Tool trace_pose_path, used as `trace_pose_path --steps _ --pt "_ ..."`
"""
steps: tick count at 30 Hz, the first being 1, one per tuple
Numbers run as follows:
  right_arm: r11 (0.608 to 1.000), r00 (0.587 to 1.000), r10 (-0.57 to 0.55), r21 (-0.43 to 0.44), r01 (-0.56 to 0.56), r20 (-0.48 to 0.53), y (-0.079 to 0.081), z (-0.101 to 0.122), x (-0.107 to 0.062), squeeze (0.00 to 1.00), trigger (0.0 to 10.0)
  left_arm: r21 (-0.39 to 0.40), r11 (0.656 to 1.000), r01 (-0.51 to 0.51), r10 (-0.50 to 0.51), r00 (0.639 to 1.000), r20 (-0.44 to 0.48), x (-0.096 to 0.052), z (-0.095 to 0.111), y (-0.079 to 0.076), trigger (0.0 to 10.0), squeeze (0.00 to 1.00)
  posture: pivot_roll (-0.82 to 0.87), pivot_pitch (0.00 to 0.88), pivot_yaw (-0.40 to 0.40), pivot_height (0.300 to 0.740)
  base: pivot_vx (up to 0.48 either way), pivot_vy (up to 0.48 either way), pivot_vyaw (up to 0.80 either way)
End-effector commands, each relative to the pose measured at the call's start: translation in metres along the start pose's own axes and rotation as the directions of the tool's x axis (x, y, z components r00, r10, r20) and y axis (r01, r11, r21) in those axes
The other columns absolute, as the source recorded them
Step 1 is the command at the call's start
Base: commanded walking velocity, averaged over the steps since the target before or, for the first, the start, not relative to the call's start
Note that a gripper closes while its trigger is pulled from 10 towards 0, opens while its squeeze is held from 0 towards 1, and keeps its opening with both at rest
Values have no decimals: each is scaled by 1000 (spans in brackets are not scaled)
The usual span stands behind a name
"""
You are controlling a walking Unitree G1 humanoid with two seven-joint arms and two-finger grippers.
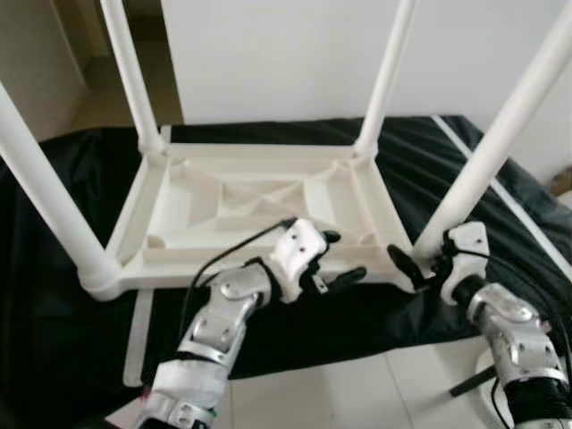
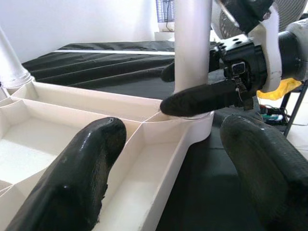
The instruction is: Building children table
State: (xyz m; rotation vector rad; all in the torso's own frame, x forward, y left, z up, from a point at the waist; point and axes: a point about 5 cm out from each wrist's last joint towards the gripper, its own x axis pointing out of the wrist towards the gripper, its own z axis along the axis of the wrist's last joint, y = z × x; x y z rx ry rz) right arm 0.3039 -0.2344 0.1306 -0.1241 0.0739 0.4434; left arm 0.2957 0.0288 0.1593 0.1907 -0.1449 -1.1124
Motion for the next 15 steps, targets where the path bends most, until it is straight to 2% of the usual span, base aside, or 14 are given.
trace_pose_path --steps 1,3,4,8,9,15 --pt "1000 1000 25 -11 -25 -6 0 0 2 0 10000 -4 998 -59 59 998 -8 1 -2 3 10000 0 39 0 -20 740 0 0 0" --pt "999 999 45 -22 -45 -12 -4 3 6 0 10000 -3 999 -55 55 998 -5 2 -1 3 10000 0 41 0 -17 740 0 0 0" --pt "998 999 54 -32 -54 -7 -4 4 7 0 6784 -1 999 -52 52 999 -5 1 -1 3 10000 0 43 0 -17 740 0 0 0" --pt "997 998 67 -42 -67 0 -5 5 8 0 6784 0 999 -49 49 999 -5 1 -1 3 10000 0 45 0 -19 740 0 0 0" --pt "996 997 79 -36 -79 4 -4 5 8 0 0 0 999 -51 51 999 -5 1 -1 3 10000 0 49 0 -22 740 0 0 0" --pt "993 993 121 -10 -121 -2 1 -1 3 0 0 -6 998 -57 57 998 -1 1 0 3 10000 0 48 0 -26 740 0 0 0"
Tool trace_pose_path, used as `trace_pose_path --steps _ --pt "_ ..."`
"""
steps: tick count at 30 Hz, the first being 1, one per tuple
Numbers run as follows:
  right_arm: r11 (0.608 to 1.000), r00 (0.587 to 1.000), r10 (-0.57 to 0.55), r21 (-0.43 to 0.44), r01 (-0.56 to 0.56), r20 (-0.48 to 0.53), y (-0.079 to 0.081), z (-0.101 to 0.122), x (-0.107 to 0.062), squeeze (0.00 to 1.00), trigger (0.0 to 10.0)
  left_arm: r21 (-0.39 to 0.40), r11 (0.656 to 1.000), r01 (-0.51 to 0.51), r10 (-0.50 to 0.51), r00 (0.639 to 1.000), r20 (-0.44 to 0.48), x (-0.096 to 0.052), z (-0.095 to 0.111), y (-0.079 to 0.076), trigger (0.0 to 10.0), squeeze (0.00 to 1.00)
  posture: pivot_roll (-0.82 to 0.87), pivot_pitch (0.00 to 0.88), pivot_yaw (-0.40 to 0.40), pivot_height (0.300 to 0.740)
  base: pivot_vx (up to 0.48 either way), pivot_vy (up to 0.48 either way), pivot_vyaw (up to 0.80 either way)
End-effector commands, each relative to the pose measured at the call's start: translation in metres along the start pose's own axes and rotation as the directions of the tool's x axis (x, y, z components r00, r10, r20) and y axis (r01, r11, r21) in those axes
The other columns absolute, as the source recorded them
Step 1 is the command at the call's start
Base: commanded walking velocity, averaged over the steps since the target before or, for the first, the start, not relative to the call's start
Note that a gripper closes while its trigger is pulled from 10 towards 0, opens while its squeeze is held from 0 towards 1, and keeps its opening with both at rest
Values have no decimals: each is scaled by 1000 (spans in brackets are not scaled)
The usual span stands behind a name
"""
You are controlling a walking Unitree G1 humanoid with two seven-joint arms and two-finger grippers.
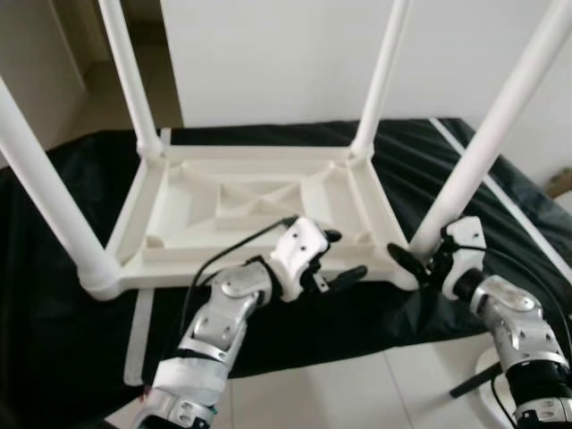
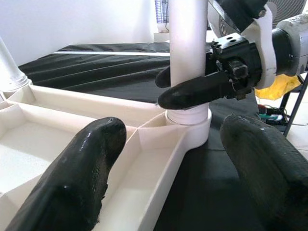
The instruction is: Building children table
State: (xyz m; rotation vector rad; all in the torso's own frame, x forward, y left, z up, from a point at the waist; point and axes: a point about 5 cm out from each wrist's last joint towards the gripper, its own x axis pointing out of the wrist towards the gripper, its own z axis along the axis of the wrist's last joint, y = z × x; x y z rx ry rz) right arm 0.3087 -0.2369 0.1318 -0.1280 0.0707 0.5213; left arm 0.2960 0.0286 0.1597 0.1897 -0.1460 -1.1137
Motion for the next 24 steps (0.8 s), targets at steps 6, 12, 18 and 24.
trace_pose_path --steps 6,12,18,24 --pt "998 1000 13 56 -14 12 10 -9 -9 0 784 -44 998 -43 43 999 -9 -3 -6 -10 10000 0 42 0 -33 740 0 0 0" --pt "989 991 -136 61 136 7 17 -14 -12 0 10000 -33 999 -11 10 1000 -23 -2 -7 -15 10000 0 33 0 -21 740 0 0 0" --pt "954 958 -286 106 281 31 20 -14 -16 0 10000 -36 999 -2 2 1000 -14 -2 -5 -13 10000 0 18 0 -11 740 0 0 0" --pt "860 871 -491 167 481 19 27 -15 -15 0 10000 -32 999 26 -26 1000 -5 1 -3 -17 10000 0 15 0 -8 740 0 0 0"
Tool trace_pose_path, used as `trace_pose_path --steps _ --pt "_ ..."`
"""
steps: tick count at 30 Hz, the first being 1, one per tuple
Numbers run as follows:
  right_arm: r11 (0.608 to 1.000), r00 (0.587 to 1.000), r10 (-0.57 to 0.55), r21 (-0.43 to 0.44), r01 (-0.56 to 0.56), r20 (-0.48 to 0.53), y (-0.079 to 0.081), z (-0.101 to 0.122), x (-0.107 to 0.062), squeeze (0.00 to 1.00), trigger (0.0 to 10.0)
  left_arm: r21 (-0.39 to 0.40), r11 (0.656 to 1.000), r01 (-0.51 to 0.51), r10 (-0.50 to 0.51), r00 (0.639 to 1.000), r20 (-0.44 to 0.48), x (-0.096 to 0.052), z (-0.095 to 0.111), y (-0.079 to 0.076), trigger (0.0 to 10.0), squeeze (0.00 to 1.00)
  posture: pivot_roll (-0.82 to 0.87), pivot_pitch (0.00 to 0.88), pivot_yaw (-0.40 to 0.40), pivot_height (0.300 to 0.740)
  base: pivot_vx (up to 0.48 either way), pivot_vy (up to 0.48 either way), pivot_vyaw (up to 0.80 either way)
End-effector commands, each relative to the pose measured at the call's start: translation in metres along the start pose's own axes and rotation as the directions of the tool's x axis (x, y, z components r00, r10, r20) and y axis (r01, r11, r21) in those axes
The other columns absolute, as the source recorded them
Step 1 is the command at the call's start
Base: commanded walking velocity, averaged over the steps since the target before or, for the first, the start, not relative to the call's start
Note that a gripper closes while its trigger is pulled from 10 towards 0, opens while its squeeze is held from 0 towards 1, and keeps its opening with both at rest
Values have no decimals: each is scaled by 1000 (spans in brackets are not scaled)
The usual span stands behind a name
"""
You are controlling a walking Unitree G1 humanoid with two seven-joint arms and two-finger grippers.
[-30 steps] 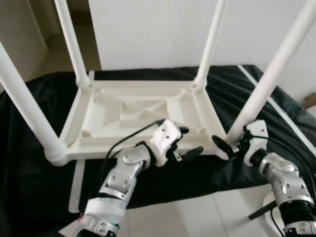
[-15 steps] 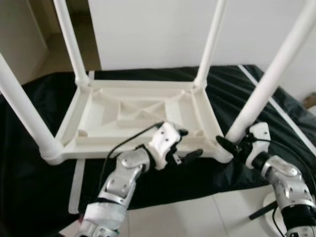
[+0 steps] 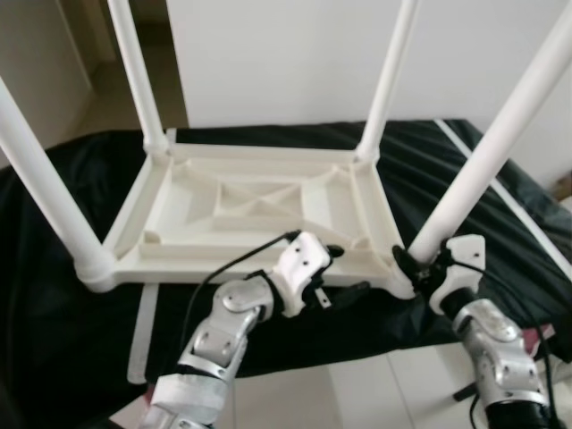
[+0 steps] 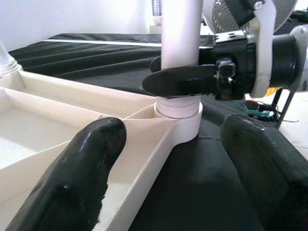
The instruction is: Building children table
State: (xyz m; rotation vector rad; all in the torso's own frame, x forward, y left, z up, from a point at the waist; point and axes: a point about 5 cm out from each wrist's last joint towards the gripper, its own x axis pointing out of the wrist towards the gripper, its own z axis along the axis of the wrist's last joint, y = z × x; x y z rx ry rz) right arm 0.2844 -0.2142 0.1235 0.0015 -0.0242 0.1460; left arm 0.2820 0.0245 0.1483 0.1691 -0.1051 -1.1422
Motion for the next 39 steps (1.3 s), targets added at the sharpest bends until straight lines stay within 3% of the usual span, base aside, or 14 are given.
trace_pose_path --steps 1,8,10,12,15,23,24,25,26,34,39 --pt "984 984 -173 27 174 -40 -8 -7 -4 0 10000 5 1000 -2 2 1000 14 3 5 -1 10000 0 16 0 -10 740 0 0 0" --pt "933 932 -348 62 355 -99 1 -14 -1 0 10000 5 1000 -7 7 1000 6 3 3 -1 10000 0 14 0 -9 740 0 0 0" --pt "913 913 -395 71 402 -99 14 -16 2 0 10000 20 1000 2 -2 1000 -9 3 1 -3 10000 0 19 0 -12 740 0 0 0" --pt "913 913 -395 71 402 -99 14 -16 2 0 10000 20 1000 2 -2 1000 -9 3 1 -3 10000 0 19 0 -12 740 0 0 0" --pt "887 890 -447 84 454 -89 29 -17 2 0 10000 34 999 12 -11 1000 -29 0 -2 -6 10000 0 29 0 -16 740 0 0 0" --pt "897 897 -434 54 439 -88 21 -13 1 0 10000 27 1000 13 -12 999 -35 -1 -4 -8 10000 0 32 0 -20 740 0 0 0" --pt "899 899 -430 57 435 -81 20 -12 0 522 10000 26 1000 12 -11 999 -34 -1 -4 -9 10000 0 32 0 -21 740 0 0 0" --pt "899 899 -430 57 435 -81 20 -12 0 522 10000 26 1000 12 -11 999 -34 -1 -4 -9 10000 0 32 0 -21 740 0 0 0" --pt "902 903 -423 63 427 -75 20 -11 0 1000 10000 25 1000 12 -11 999 -34 -1 -4 -9 10000 0 32 0 -21 740 0 0 0" --pt "935 936 -352 43 352 -12 21 -4 -8 1000 10000 19 1000 17 -16 999 -37 -2 -6 -13 10000 0 30 0 -22 740 0 0 0" --pt "967 967 -253 27 252 16 10 -1 -17 1000 10000 16 1000 15 -14 999 -40 -4 -6 -12 10000 0 28 0 -22 740 0 0 0"
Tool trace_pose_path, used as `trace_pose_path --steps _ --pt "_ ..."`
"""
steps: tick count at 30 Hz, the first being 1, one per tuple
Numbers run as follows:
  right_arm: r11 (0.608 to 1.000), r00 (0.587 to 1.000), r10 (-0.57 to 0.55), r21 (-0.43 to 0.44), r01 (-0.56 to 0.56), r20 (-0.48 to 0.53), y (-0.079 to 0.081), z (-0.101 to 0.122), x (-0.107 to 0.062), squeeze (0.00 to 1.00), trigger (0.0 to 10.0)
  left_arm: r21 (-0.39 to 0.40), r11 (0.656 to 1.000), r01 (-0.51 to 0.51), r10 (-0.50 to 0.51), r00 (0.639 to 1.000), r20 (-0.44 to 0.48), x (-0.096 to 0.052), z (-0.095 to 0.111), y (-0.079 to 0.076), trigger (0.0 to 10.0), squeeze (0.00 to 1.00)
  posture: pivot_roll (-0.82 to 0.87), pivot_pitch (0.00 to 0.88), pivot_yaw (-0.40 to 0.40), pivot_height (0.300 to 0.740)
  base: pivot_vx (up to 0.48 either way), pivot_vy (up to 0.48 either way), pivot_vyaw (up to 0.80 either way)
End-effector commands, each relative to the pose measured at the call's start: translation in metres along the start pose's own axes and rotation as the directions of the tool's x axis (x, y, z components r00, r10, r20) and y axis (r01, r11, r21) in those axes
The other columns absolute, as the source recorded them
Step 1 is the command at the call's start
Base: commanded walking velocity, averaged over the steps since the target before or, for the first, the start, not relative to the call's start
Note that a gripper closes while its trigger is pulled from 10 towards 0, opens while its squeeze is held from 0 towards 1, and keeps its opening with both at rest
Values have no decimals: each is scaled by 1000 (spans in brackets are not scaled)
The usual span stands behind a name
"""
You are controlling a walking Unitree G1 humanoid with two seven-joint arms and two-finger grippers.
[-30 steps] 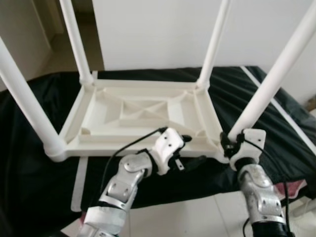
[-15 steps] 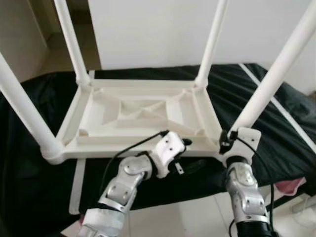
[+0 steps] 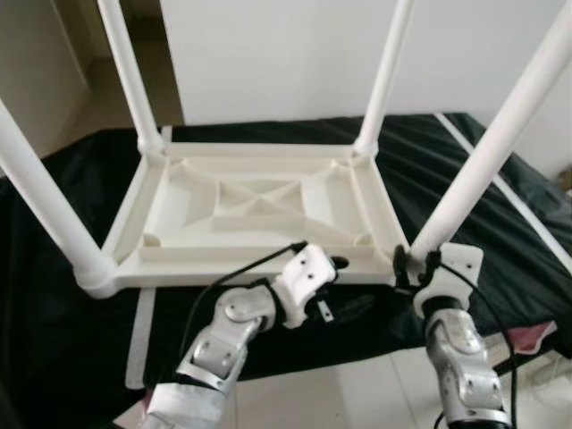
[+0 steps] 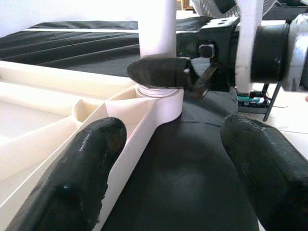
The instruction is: Building children table
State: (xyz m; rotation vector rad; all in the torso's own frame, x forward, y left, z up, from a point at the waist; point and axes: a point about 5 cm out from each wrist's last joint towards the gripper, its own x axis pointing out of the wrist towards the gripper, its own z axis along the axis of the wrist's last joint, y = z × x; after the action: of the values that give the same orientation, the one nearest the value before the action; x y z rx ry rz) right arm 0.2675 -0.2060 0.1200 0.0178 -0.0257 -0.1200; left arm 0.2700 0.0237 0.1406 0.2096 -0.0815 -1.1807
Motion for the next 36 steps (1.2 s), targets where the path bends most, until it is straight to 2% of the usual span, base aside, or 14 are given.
trace_pose_path --steps 1,2,3,4,11,14,20,21,22,23,24,25,31,36 --pt "998 998 55 0 -55 20 -5 3 -1 1000 10000 -5 1000 -28 28 1000 -5 0 0 0 10000 0 26 0 -21 740 0 0 0" --pt "998 998 55 0 -55 20 -5 3 -1 1000 10000 -5 1000 -28 28 1000 -5 0 0 0 10000 0 26 0 -21 740 0 0 0" --pt "994 994 106 0 -106 14 -9 3 0 698 10000 -6 1000 -26 26 1000 -5 0 0 -1 10000 0 25 0 -22 740 0 0 0" --pt "990 990 141 -7 -140 15 -11 4 1 0 10000 -6 1000 -25 25 1000 -4 0 0 -1 10000 0 25 0 -22 740 0 0 0" --pt "970 970 239 -55 -237 35 -18 9 6 0 10000 -7 1000 -24 24 1000 -3 1 0 -2 10000 0 22 0 -22 740 0 0 0" --pt "922 925 381 -85 -378 12 -19 13 20 0 10000 -7 1000 -27 27 1000 -2 1 1 0 10000 0 25 0 -27 740 0 0 0" --pt "890 895 446 -100 -444 -6 -15 15 32 0 10000 -8 999 -31 31 1000 -1 1 2 0 10000 0 24 0 -25 740 0 0 0" --pt "883 888 461 -95 -459 -6 -13 15 35 0 8314 -8 999 -32 32 999 -1 1 2 0 10000 0 24 0 -24 740 0 0 0" --pt "883 888 461 -95 -459 -6 -13 15 35 0 8314 -8 999 -32 32 999 -1 1 2 0 10000 0 24 0 -24 740 0 0 0" --pt "875 879 477 -96 -475 -9 -11 15 38 0 6588 -8 999 -32 32 999 1 2 2 0 10000 0 29 0 -26 740 0 0 0" --pt "868 872 489 -97 -487 -10 -10 15 39 0 1529 -8 999 -32 32 999 2 2 3 0 10000 0 29 0 -26 740 0 0 0" --pt "859 864 503 -98 -502 -17 -9 14 39 0 0 -9 999 -36 36 999 3 2 3 1 10000 0 35 0 -32 740 0 0 0" --pt "827 832 552 -95 -555 -59 -16 7 35 0 0 -16 997 -74 74 997 -4 -2 2 5 10000 0 47 0 -48 740 0 0 0" --pt "825 830 554 -94 -558 -66 -19 5 35 0 0 -18 997 -80 80 997 -2 -2 3 4 10000 0 47 0 -50 740 0 0 0"
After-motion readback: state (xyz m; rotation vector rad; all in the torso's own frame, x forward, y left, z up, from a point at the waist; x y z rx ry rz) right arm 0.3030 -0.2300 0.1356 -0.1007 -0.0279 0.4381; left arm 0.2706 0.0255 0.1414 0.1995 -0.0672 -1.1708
